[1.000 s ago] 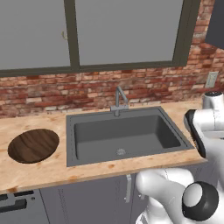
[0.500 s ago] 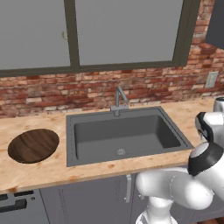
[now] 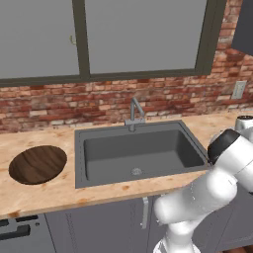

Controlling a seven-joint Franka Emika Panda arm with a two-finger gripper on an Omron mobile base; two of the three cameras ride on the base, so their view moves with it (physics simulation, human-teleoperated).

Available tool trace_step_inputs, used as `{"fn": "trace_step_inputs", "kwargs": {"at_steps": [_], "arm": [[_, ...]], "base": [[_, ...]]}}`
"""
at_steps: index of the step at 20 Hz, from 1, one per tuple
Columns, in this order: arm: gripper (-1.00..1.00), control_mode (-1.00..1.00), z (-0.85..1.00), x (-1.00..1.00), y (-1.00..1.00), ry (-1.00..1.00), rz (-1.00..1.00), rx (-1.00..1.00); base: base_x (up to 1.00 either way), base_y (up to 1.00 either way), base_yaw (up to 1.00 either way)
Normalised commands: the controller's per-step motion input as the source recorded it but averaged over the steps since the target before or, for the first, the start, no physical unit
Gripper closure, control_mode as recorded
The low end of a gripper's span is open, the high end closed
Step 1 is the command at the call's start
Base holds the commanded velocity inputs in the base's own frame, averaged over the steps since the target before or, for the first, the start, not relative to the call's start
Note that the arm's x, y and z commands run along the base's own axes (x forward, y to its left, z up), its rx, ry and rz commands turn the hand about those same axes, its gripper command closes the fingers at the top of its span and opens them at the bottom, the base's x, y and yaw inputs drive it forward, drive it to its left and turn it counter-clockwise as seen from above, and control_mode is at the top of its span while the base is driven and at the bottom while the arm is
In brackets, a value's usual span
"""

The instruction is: There is a mixed pile of frozen fruits and vegetables on the counter. Locate all the frozen vegetables and place the items in a bowl on the counter. Take all the frozen fruits and defrost them in a running sink.

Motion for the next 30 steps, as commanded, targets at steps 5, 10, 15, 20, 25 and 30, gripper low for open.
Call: {"fn": "trace_step_inputs", "kwargs": {"at_steps": [5, 10, 15, 20, 25, 30], "arm": [[-1.00, -1.00, -0.35, 0.19, -0.32, 0.00, 0.05, 0.04], [-1.00, -1.00, -0.29, 0.10, -0.25, -0.01, 0.05, 0.02], [1.00, -1.00, -0.17, 0.16, -0.02, -0.10, 0.07, 0.00], [1.00, -1.00, -0.06, 0.05, 0.18, -0.15, 0.10, -0.03], [1.00, -1.00, 0.04, -0.40, 0.87, -0.17, 0.05, -0.16], [1.00, -1.00, 0.51, -0.69, 1.00, -0.13, 0.13, -0.31]], "base": [[0.00, 0.00, 0.00], [0.00, 0.00, 0.00], [0.00, 0.00, 0.00], [0.00, 0.00, 0.00], [0.00, 0.00, 0.00], [0.00, 0.00, 0.00]]}}
